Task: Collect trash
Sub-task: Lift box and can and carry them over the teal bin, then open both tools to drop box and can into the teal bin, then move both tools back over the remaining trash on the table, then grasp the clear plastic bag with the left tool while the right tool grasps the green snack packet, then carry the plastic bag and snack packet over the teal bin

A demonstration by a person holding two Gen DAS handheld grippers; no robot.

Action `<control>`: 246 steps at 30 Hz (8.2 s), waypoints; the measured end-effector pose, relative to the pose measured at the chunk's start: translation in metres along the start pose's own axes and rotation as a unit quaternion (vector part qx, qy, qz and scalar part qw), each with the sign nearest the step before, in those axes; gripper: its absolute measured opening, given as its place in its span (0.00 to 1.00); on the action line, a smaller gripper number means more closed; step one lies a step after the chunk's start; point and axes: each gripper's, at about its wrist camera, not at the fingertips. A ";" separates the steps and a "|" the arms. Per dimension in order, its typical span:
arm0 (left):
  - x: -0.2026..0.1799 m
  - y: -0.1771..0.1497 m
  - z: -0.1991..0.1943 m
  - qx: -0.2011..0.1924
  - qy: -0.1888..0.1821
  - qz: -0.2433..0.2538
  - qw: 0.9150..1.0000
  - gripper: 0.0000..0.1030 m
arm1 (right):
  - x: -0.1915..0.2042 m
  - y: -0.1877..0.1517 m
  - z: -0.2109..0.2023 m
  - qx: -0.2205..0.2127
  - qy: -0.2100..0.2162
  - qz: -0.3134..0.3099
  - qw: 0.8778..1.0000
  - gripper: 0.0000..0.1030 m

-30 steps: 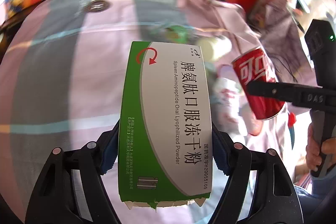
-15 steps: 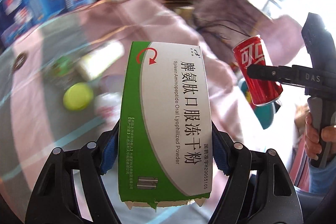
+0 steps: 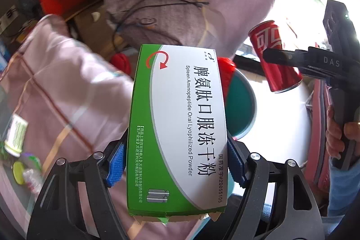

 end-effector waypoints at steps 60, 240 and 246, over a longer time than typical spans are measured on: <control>-0.034 0.013 0.082 0.070 -0.057 -0.026 0.996 0.92 | -0.035 -0.003 0.056 0.086 -0.068 0.024 0.994 0.78; 0.018 -0.024 -0.013 -0.018 0.042 -0.054 0.998 0.32 | 0.056 -0.037 0.030 0.014 0.008 -0.077 0.997 0.56; -0.030 -0.002 0.017 0.001 0.018 -0.012 1.000 0.32 | -0.008 -0.032 0.008 -0.004 -0.016 -0.022 1.000 0.56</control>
Point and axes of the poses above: each gripper's, at about its wrist camera, not at the fingertips, and z roughly the way its jaws point, x to its left, y to its top, and after that the axes turned 2 degrees about -x, right-handed
